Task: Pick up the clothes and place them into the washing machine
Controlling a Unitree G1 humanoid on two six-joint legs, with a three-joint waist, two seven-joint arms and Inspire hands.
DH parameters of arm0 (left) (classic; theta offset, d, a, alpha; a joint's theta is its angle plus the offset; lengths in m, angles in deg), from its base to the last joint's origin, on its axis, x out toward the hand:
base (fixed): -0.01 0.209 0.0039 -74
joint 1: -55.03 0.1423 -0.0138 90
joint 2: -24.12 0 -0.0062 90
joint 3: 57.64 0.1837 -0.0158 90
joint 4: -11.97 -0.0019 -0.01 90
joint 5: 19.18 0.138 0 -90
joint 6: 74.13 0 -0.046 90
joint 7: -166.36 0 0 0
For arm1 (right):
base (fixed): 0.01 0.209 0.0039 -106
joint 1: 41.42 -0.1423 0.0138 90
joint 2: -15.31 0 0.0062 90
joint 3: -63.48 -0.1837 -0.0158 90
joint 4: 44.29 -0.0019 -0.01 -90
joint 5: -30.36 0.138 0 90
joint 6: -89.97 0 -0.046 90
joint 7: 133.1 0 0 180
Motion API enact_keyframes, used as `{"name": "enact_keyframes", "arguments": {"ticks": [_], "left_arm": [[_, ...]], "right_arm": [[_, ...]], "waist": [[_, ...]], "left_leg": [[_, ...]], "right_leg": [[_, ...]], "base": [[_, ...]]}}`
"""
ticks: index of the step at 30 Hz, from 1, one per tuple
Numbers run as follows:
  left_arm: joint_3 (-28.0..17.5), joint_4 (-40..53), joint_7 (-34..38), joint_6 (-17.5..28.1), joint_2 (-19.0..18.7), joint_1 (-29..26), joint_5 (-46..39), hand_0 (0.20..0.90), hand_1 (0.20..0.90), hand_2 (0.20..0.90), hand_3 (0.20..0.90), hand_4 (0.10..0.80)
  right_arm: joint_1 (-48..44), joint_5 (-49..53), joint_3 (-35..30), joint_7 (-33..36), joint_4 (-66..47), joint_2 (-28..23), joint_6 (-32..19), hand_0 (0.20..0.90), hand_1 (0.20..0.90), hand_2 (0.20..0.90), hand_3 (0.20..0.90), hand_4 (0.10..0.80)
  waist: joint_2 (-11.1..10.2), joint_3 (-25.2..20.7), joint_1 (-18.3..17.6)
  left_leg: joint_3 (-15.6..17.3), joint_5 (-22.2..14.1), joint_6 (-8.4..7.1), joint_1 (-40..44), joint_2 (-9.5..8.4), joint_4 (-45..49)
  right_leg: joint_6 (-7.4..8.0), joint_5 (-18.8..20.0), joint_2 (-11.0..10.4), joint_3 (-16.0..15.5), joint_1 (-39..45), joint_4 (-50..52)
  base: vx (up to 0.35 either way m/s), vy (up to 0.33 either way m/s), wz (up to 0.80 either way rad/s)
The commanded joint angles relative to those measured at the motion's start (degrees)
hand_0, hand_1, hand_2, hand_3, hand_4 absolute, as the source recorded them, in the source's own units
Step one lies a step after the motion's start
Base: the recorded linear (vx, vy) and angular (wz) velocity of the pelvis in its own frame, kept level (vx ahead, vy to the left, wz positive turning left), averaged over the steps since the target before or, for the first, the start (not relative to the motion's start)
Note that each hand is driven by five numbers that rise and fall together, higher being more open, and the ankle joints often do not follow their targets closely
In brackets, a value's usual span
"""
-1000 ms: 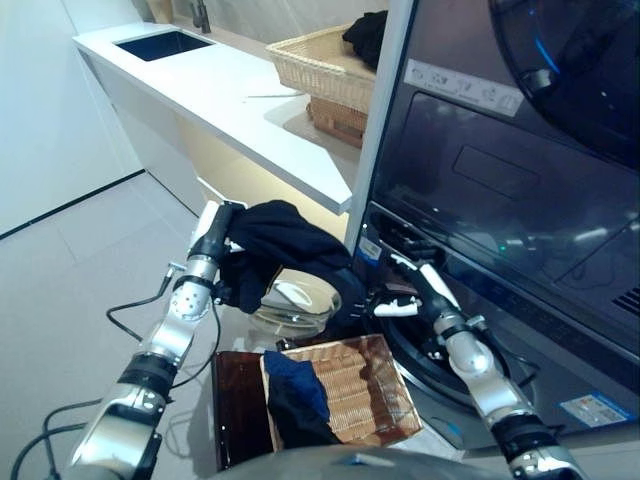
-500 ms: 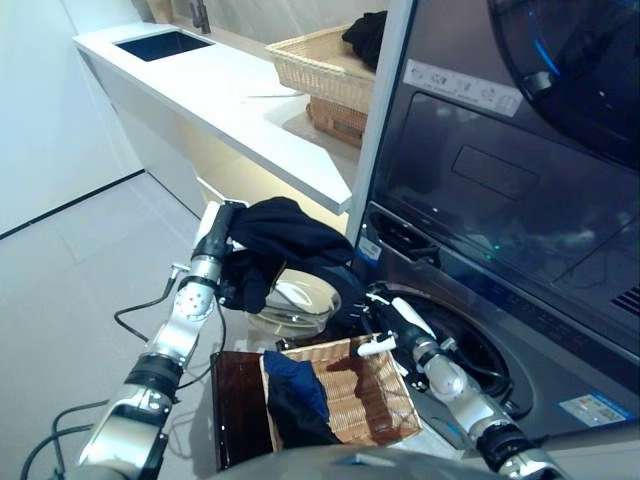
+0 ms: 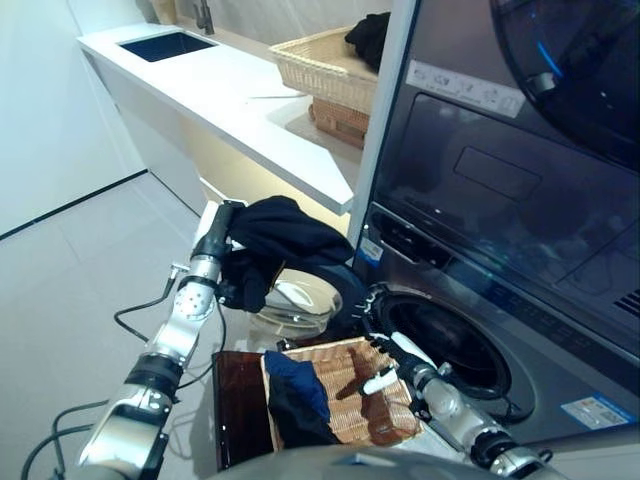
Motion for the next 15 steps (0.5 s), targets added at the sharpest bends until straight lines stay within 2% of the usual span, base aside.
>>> {"name": "enact_keyframes", "arguments": {"ticks": [1,9,15], "left_arm": [[-2.6,0.8,3.2,5.0,-1.4,-10.0,-1.8,0.2,0.2,0.2,0.2,0.3],[-3.6,0.1,3.6,4.9,-2.2,-10.0,-1.8,0.2,0.2,0.2,0.2,0.3],[-3.0,1.7,2.2,5.7,-2.6,-9.0,-1.9,0.2,0.2,0.2,0.2,0.3]], "right_arm": [[-3.8,0.1,-2.0,4.8,1.2,-0.8,-1.7,0.9,0.9,0.9,0.9,0.8],[-1.6,0.6,-5.2,5.4,2.5,-3.1,-1.3,0.9,0.9,0.9,0.9,0.8],[0.8,3.5,-10.8,7.2,0.4,-5.1,-1.7,0.9,0.9,0.9,0.9,0.8]], "waist": [[-1.0,-5.0,1.6],[-0.9,-5.0,1.2],[-0.7,-5.0,0.5]], "left_leg": [[1.6,-4.6,-3.11,2.7,-0.9,0.1],[1.7,-4.7,-3.16,2.7,-0.86,0.1],[1.8,-4.8,-3.15,2.7,-0.83,0.1]], "right_leg": [[0.24,-1.6,1.2,-2.1,0.0,2.0],[0.3,-1.6,1.2,-2.1,-0.1,2.0],[0.34,-1.6,1.2,-1.9,-0.3,2.2]], "base": [[0.0,0.0,0.0],[0.0,0.0,0.0],[0.0,0.0,0.0]]}}
